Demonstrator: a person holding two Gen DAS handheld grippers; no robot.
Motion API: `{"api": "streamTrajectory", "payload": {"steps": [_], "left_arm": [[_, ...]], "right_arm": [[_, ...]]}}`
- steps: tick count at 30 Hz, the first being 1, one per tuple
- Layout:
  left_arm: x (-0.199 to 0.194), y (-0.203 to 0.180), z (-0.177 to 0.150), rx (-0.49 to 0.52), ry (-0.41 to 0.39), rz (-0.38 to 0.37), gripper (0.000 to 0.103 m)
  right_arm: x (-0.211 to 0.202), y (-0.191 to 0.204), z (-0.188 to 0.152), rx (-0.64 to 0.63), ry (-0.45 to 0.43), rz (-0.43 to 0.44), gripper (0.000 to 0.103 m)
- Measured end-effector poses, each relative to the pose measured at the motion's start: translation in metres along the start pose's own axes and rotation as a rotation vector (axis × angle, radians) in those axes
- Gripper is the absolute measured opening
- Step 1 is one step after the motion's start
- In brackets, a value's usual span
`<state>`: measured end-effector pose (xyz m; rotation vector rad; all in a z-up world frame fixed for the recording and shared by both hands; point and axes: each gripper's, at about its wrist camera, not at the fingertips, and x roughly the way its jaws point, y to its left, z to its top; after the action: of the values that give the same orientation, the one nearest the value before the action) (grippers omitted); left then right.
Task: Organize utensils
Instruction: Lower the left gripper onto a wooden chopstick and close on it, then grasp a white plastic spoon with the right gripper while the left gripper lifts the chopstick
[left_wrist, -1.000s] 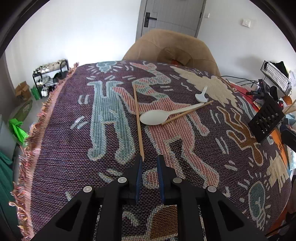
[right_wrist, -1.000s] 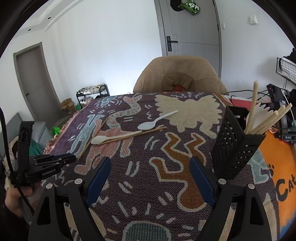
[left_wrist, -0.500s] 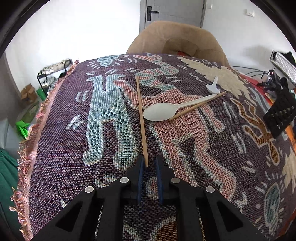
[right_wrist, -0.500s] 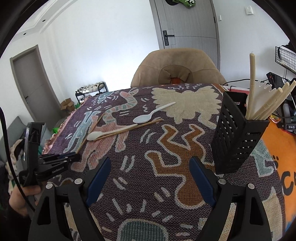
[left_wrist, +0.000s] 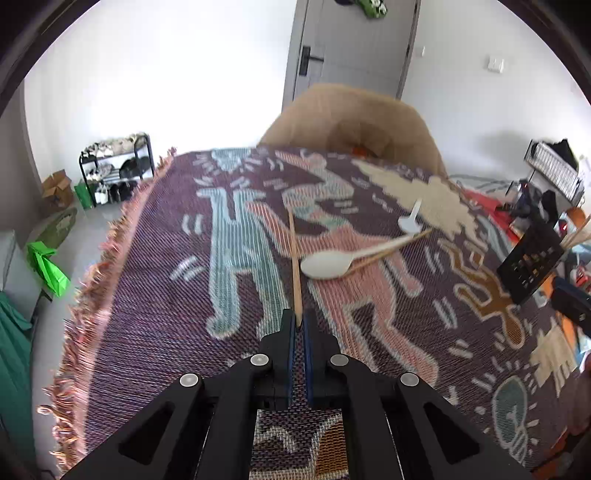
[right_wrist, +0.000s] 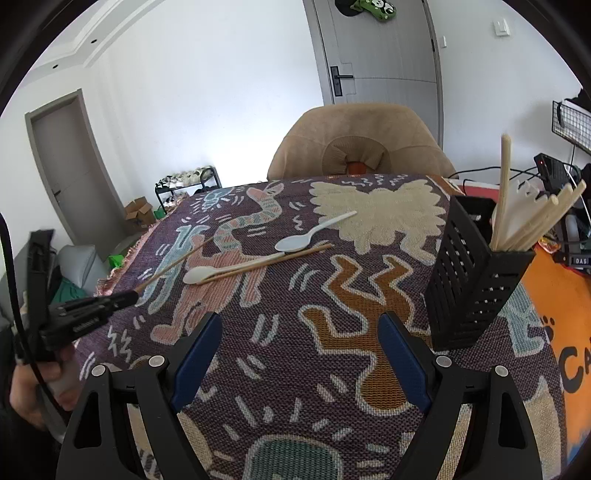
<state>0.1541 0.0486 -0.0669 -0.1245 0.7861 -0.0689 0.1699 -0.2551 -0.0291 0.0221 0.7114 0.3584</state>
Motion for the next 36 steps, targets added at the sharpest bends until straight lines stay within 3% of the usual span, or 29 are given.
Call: {"api": "streamTrajectory", "payload": {"steps": [6, 9, 14, 25, 36], "left_arm": [[-0.026, 0.005, 0.009, -0.024, -0.076, -0.011, 0.004], [-0.035, 0.009, 0.014, -0.044, -0.113, -0.014, 0.003], [-0.046, 0.017, 0.021, -0.062, -0.155, -0.021, 0.003], [-0.053, 0.046, 0.033, -0.132, -0.204, -0.026, 0.003], [-0.034, 0.059, 0.041, -0.141, -0.178, -0.062, 0.003]], "right_arm": [[0.005, 0.012, 0.011, -0.045, 0.003, 0.003, 0.086], [0.019, 0.017, 0.021, -0.083, 0.030, 0.000, 0.070], [0.050, 0.024, 0.036, -0.130, 0.083, -0.010, 0.061], [0.132, 0.050, 0.065, -0.252, 0.166, -0.092, 0.057], [0.202, 0.072, 0.068, -0.404, 0.237, -0.264, 0.053]]}}
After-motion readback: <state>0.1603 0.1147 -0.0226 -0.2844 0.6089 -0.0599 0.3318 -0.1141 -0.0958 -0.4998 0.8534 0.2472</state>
